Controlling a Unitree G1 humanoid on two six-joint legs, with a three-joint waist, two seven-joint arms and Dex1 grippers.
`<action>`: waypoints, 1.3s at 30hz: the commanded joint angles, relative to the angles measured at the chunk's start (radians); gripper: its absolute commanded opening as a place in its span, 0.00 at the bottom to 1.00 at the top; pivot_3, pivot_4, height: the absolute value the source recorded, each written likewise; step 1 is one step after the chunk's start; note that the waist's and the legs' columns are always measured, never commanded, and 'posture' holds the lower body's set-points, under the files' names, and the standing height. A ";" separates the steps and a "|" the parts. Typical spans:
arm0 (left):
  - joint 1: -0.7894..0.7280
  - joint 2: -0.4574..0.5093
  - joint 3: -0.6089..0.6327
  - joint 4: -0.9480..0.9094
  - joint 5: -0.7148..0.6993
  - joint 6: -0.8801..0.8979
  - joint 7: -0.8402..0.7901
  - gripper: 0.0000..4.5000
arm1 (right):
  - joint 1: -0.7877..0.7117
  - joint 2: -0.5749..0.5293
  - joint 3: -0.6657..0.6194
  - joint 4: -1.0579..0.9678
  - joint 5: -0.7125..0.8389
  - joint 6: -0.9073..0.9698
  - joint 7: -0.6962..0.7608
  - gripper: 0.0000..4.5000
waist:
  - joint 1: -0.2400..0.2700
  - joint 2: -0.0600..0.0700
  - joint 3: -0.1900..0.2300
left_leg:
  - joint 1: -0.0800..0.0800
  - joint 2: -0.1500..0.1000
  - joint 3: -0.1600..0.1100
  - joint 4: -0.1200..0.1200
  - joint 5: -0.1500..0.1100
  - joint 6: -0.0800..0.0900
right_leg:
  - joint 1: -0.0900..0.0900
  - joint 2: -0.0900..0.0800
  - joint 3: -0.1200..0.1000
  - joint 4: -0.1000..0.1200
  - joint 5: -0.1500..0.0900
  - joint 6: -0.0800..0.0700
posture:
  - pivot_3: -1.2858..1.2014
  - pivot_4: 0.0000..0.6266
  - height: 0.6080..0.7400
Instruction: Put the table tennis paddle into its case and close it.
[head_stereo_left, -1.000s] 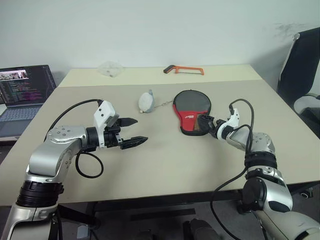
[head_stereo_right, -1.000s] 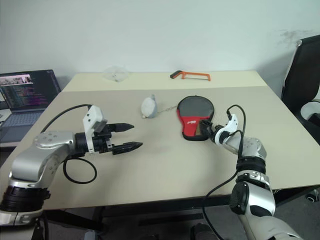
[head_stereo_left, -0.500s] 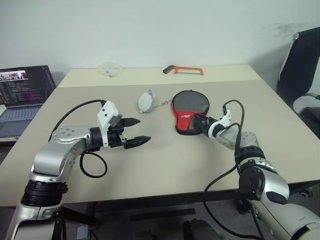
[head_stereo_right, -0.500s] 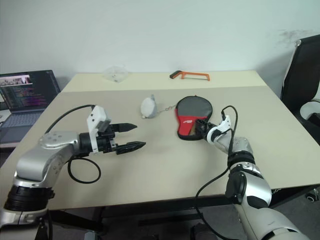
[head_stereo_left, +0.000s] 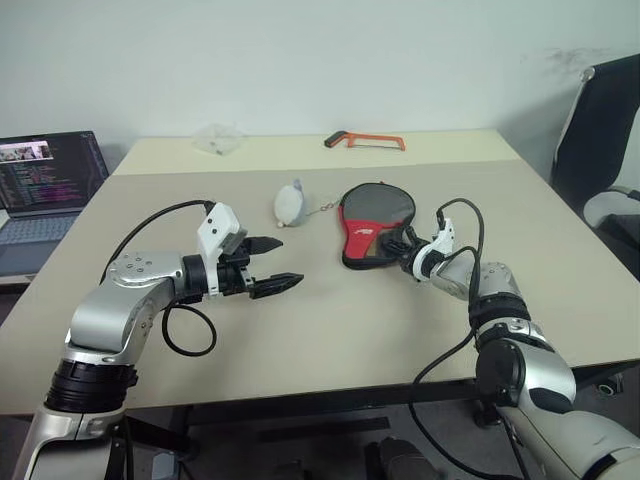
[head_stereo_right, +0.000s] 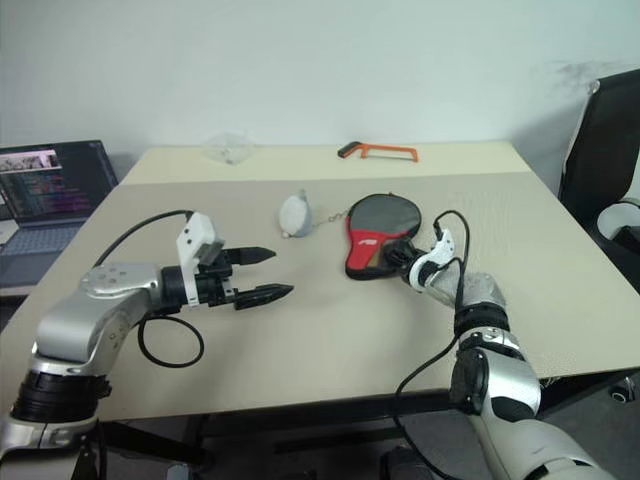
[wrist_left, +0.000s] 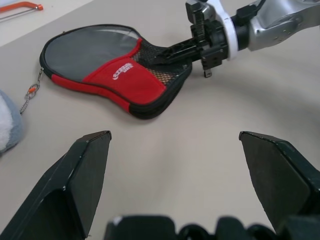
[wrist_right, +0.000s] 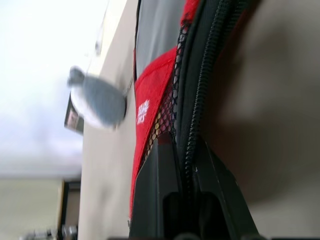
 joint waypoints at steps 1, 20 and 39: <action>0.003 0.028 0.024 -0.029 -0.004 -0.012 -0.010 1.00 | 0.113 0.035 0.093 -0.214 0.054 0.214 0.044 0.01 | 0.001 0.000 0.000 | 0.000 0.000 0.000 0.000 -0.001 0.001 | 0.000 0.000 0.000 0.000 0.000 0.000 | 0.52 0.24 1.00; -0.043 0.047 -0.008 0.016 0.007 -0.016 -0.055 1.00 | 0.643 -0.133 0.252 -1.099 0.335 0.697 0.099 0.01 | 0.014 0.000 0.000 | -0.008 -0.001 -0.001 0.001 -0.003 0.002 | -0.006 -0.001 -0.002 -0.001 -0.003 0.002 | 0.52 0.24 1.00; -0.077 0.031 -0.038 0.040 0.027 -0.028 -0.066 1.00 | 0.611 -0.232 0.345 -1.145 0.225 0.617 0.113 0.47 | 0.009 -0.002 -0.001 | -0.006 -0.002 0.000 0.001 -0.002 0.002 | -0.005 0.000 0.000 0.000 -0.004 0.004 | 0.52 0.24 1.00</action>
